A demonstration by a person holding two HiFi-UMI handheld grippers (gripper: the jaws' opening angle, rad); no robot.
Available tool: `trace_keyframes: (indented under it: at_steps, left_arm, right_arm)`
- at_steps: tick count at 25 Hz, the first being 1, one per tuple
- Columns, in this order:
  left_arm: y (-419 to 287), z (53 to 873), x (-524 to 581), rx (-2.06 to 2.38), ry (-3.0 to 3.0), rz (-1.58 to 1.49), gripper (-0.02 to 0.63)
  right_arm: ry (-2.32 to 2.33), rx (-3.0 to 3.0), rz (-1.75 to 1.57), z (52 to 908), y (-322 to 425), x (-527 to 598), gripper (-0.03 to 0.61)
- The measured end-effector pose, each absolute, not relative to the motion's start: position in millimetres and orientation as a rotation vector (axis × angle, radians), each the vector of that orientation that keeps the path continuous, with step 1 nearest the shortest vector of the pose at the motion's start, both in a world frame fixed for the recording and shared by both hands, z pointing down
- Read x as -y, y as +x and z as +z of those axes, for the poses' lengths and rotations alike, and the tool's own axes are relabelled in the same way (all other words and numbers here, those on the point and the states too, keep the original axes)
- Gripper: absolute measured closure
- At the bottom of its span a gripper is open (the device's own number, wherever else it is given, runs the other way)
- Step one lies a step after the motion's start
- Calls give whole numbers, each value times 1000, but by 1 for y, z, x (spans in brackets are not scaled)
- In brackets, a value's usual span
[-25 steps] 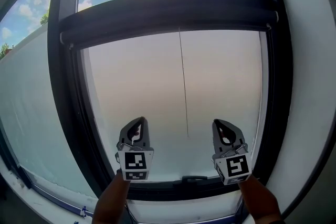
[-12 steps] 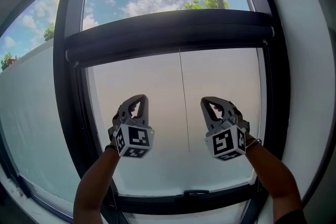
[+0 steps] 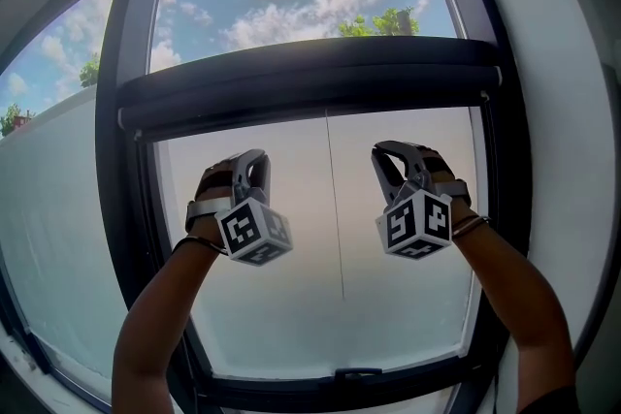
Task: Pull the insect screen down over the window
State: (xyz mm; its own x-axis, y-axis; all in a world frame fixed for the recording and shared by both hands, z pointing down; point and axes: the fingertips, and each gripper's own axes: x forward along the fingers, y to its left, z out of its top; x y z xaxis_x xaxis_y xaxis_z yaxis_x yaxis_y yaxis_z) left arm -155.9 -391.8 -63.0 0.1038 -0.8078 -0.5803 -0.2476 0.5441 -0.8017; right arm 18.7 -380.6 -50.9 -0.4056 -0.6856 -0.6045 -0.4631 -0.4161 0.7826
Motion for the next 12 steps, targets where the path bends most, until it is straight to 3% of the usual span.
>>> trace_keyframes:
  at_steps: [5, 7, 12]
  left_arm:
    - [-153, -81, 391, -1446, -849, -615, 479]
    - [-151, -88, 392, -1449, -817, -643, 447]
    - [-146, -104, 403, -1456, -799, -712, 415]
  right_arm:
    - [1612, 1453, -1892, -74, 25, 391, 506]
    - [1602, 1478, -1862, -83, 23, 394, 453]
    - [1571, 1298, -1860, -105, 16, 403, 416]
